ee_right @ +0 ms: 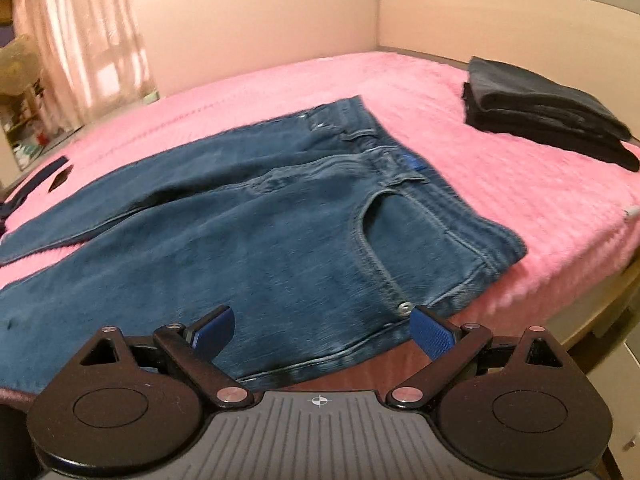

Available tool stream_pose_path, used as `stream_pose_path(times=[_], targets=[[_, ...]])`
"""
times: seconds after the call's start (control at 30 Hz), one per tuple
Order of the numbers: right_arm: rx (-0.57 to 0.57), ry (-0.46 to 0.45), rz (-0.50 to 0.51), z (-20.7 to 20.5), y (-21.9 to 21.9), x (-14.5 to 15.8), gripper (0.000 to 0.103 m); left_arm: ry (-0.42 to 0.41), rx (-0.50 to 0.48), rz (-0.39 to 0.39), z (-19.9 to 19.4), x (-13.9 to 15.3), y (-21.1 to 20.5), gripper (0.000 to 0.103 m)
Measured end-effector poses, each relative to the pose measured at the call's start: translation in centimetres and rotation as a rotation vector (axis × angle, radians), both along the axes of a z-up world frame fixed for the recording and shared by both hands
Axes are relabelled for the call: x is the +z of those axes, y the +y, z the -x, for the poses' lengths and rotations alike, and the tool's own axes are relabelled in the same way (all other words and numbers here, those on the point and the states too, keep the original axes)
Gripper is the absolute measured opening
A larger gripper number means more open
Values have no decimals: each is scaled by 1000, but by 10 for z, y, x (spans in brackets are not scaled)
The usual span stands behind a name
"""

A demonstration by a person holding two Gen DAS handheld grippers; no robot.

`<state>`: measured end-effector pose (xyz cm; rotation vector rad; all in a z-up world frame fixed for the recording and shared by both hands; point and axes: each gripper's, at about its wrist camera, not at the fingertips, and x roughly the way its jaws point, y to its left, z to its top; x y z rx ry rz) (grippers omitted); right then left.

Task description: Fold clothes

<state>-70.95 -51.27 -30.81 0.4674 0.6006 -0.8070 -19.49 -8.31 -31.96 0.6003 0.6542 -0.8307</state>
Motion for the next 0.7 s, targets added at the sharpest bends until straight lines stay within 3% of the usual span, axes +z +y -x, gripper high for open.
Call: stream_pose_path(times=[0.43,0.7], targets=[[157,12,13,-39,19,15,97,-11,-34,13,5,14,0,45],[276,53,82,-74,6,33,97,-136,-153,-28,-36,48,-38,45]])
